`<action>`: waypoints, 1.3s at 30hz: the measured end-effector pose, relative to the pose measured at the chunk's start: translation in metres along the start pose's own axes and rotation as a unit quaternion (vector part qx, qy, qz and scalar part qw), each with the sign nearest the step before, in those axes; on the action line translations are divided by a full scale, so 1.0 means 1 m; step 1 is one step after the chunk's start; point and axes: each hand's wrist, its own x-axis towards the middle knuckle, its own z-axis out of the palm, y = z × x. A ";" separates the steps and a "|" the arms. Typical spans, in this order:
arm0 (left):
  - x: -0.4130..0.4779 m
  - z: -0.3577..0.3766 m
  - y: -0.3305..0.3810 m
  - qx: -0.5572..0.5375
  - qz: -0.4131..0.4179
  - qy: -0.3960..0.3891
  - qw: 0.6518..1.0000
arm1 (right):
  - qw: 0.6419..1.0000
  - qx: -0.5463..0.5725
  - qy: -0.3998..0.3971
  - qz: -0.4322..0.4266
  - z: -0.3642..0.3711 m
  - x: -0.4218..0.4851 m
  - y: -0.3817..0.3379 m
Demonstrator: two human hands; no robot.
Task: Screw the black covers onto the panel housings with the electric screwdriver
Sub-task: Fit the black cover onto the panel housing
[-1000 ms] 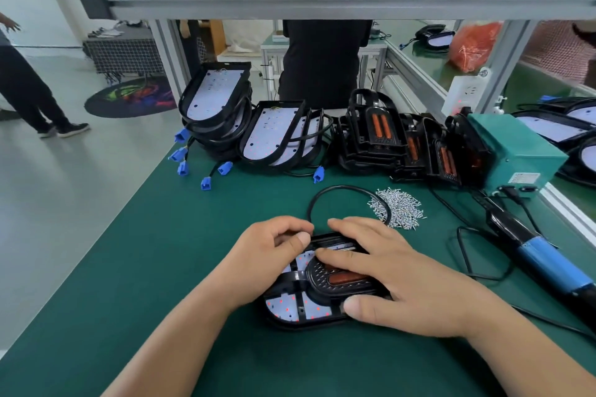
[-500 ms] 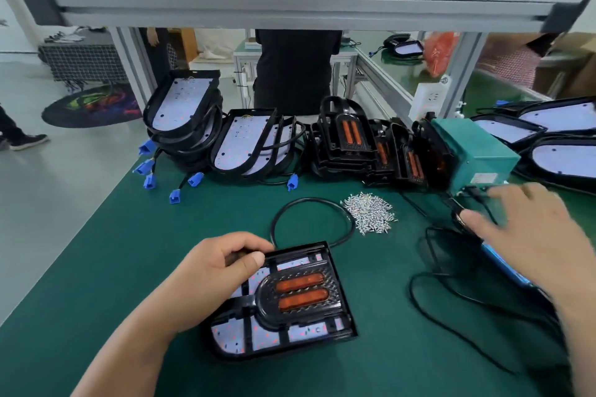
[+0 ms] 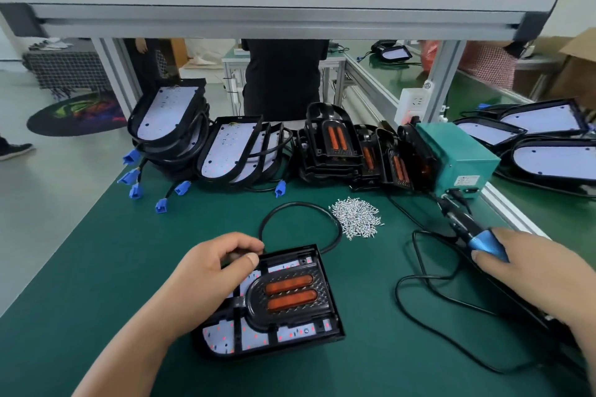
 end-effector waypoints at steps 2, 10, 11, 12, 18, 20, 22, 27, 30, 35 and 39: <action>-0.001 0.001 0.004 0.007 0.002 0.002 1.000 | 0.999 0.044 0.025 0.019 0.003 -0.001 0.006; 0.004 -0.007 0.016 0.053 0.035 0.022 0.998 | 0.945 0.315 0.079 0.051 -0.031 -0.017 -0.008; 0.007 -0.009 0.018 0.066 0.041 0.028 0.997 | 0.935 0.342 0.074 0.050 -0.037 -0.015 -0.015; 0.009 -0.011 0.021 0.080 0.046 0.030 0.995 | 0.921 0.379 0.070 0.054 -0.042 -0.013 -0.023; 0.037 -0.006 0.057 0.129 0.062 0.000 0.990 | 0.787 0.610 0.033 0.084 -0.053 0.005 -0.057; 0.052 0.000 0.072 0.173 0.070 -0.044 0.981 | 0.732 0.673 0.047 0.096 -0.055 0.014 -0.061; 0.071 0.010 0.084 0.223 0.082 -0.077 0.968 | 0.688 0.714 0.071 0.104 -0.055 0.022 -0.060; 0.128 0.057 0.100 0.320 0.136 -0.142 0.927 | 0.503 0.837 0.125 0.174 -0.050 0.036 -0.052; 0.155 0.089 0.100 0.359 0.139 -0.186 0.904 | 0.360 0.895 0.173 0.199 -0.048 0.035 -0.056; 0.176 0.115 0.097 0.395 0.122 -0.216 0.885 | 0.299 0.907 0.211 0.208 -0.034 0.028 -0.081; 0.179 0.117 0.095 0.383 0.133 -0.217 0.888 | 0.312 0.902 0.203 0.217 -0.026 0.026 -0.086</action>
